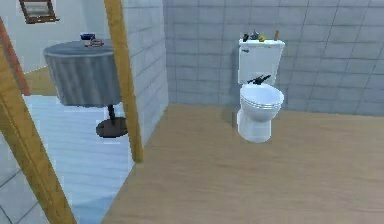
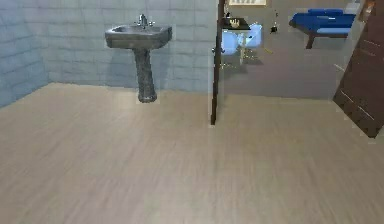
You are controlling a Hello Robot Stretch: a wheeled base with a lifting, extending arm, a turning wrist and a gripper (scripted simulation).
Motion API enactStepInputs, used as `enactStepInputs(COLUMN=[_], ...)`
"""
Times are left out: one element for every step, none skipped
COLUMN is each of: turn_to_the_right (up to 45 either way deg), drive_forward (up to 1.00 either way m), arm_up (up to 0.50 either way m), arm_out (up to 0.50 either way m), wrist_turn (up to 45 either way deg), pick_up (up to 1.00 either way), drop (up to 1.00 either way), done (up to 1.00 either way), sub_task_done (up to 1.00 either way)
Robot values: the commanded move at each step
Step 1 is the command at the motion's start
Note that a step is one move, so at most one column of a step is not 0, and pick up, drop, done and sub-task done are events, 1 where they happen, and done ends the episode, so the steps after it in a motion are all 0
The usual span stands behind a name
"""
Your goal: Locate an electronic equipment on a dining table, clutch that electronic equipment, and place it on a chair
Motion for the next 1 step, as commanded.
enactStepInputs(turn_to_the_right=[0.0], drive_forward=[0.85], arm_up=[0.00], arm_out=[0.00], wrist_turn=[0.0], pick_up=[0.00], drop=[0.00], done=[0.00], sub_task_done=[0.00])
